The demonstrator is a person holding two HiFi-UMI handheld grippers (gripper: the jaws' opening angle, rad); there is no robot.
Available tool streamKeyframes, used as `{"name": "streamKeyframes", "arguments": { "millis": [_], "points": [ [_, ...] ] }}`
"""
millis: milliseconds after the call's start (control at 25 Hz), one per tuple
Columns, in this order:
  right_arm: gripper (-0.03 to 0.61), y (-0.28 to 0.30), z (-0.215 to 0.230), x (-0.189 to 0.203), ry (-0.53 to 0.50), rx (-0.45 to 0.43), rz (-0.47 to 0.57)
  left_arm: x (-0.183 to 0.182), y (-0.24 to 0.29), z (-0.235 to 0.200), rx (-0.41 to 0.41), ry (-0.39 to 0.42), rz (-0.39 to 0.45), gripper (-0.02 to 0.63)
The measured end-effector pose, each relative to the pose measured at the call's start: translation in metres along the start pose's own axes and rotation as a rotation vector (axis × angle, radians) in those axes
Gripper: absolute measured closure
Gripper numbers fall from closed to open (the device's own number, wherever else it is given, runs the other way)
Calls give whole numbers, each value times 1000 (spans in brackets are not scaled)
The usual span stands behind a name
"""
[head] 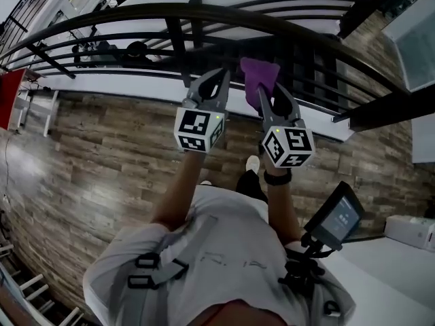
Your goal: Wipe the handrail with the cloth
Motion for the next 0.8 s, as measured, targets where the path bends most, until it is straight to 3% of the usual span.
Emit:
{"name": "streamKeyframes", "arguments": {
  "millis": [200,360,560,800],
  "points": [
    [456,22,65,-22,2,-47,-2,1,71,16,-58,-49,17,620],
    [456,33,116,-56,-7,-68,35,-11,128,45,-74,-43,36,620],
    [456,49,177,-63,84,-54,17,-25,162,52,-199,72,82,620],
    [456,93,211,-41,181,-61,-61,-7,179,31,-264,103,9,619]
  ]
}}
Point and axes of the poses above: the fingertips, and each gripper's own axes: y forward along the fingers, z to its right, x out of its underside, the point moved 4 cm from there along -y, backward along the fingers, and after that the axes turned 8 degrees about y, right-handed, at the moved point
